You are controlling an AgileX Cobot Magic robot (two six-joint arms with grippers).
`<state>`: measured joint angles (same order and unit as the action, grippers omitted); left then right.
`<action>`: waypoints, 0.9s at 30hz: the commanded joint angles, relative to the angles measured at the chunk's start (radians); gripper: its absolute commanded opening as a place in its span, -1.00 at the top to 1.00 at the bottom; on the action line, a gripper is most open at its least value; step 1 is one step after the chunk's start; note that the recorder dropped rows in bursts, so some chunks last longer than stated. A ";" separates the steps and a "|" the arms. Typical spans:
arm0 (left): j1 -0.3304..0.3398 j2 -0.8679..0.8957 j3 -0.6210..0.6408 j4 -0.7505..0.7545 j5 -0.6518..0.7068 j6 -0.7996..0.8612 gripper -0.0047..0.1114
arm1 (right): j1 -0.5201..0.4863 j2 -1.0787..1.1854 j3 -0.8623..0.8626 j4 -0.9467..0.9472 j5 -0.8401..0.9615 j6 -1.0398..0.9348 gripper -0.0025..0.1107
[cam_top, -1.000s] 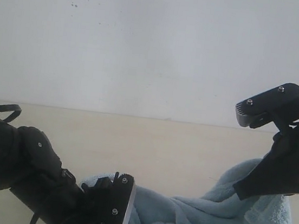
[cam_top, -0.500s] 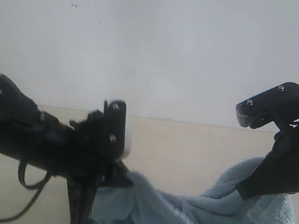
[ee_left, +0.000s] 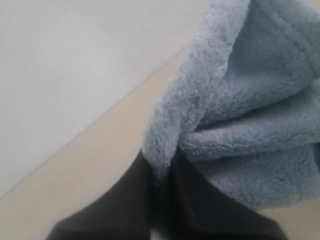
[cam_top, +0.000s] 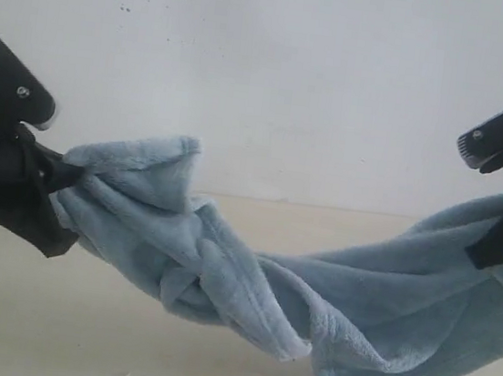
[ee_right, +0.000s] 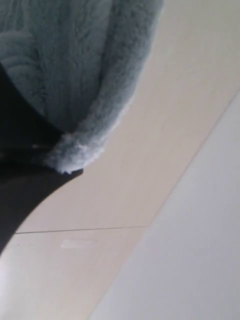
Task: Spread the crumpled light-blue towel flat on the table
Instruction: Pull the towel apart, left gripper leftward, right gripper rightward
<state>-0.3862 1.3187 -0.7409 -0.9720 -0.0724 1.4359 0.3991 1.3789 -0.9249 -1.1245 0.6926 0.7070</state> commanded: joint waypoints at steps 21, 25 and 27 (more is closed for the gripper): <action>0.029 0.083 0.067 -0.061 -0.111 -0.001 -0.03 | -0.148 0.165 -0.002 0.093 -0.171 0.048 -0.06; 0.029 0.088 0.065 -0.064 -0.259 -0.041 -0.34 | -0.148 0.165 -0.002 0.091 -0.192 0.051 -0.06; 0.029 0.075 0.056 -0.065 -0.306 -0.100 -0.34 | -0.148 0.165 -0.002 0.091 -0.220 0.070 -0.06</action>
<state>-0.3599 1.4063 -0.6785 -1.0219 -0.2861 1.4044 0.2589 1.5436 -0.9249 -1.0298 0.5029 0.7622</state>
